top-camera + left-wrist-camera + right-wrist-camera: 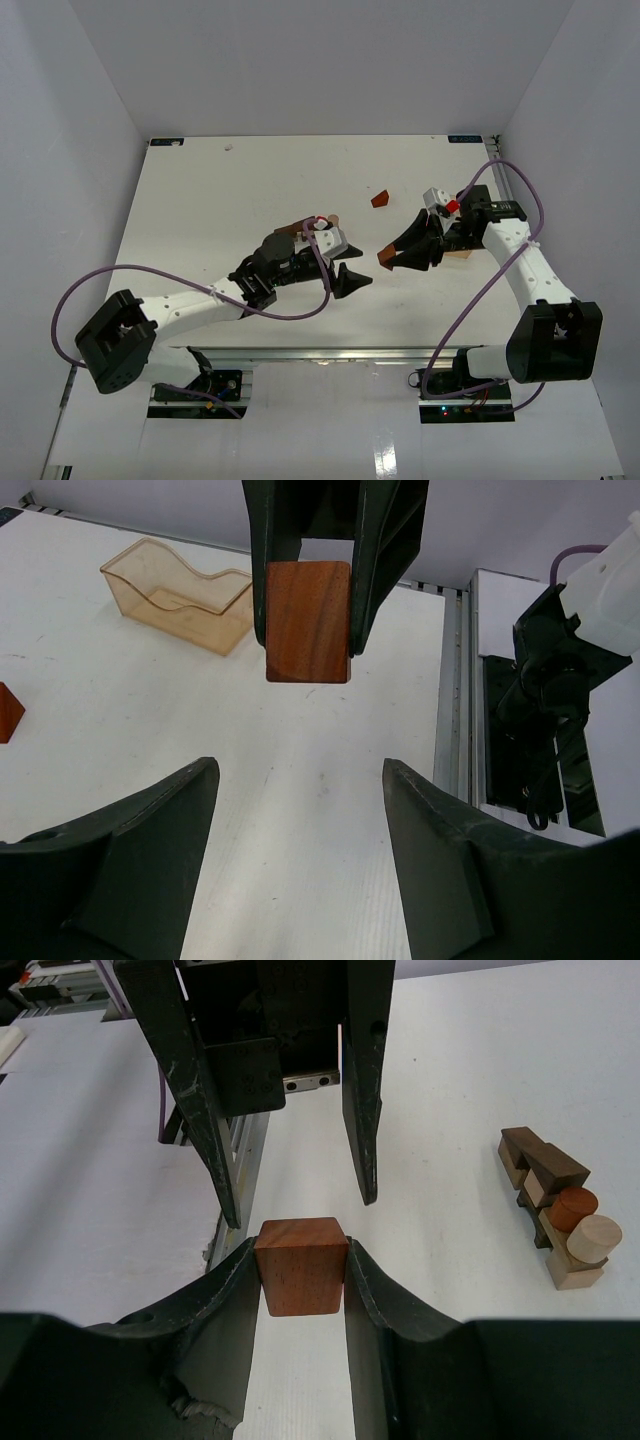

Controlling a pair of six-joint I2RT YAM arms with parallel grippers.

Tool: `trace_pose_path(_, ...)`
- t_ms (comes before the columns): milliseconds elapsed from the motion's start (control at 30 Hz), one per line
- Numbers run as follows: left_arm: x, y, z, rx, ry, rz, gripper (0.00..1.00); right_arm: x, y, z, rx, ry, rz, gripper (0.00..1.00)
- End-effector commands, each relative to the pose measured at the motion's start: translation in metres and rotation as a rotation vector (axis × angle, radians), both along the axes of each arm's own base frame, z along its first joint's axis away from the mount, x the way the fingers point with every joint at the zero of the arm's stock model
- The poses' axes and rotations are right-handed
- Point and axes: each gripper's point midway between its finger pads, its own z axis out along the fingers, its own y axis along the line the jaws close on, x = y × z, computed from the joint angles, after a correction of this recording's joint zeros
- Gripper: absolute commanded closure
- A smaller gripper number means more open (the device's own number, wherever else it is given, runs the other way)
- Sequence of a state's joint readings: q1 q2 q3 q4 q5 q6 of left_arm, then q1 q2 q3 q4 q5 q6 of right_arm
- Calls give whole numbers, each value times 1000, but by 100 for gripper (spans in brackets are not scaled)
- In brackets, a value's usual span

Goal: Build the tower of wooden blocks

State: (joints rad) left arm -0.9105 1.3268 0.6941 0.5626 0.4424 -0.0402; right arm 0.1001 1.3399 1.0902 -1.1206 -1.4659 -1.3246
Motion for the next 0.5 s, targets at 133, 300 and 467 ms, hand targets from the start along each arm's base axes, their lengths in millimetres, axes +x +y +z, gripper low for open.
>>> trace_pose_path(133, -7, 29, 14, 52, 26, 79, 23, 3, 0, 8, 17, -45, 0, 92)
trace_pose_path(300, 1, 58, 14, 113, 148, 149, 23, 20, 1, -1, -68, -17, -1, 92)
trace_pose_path(467, 20, 110, 10, 109, 256, 234, 22, 54, 5, -2, -171, -18, -25, 92)
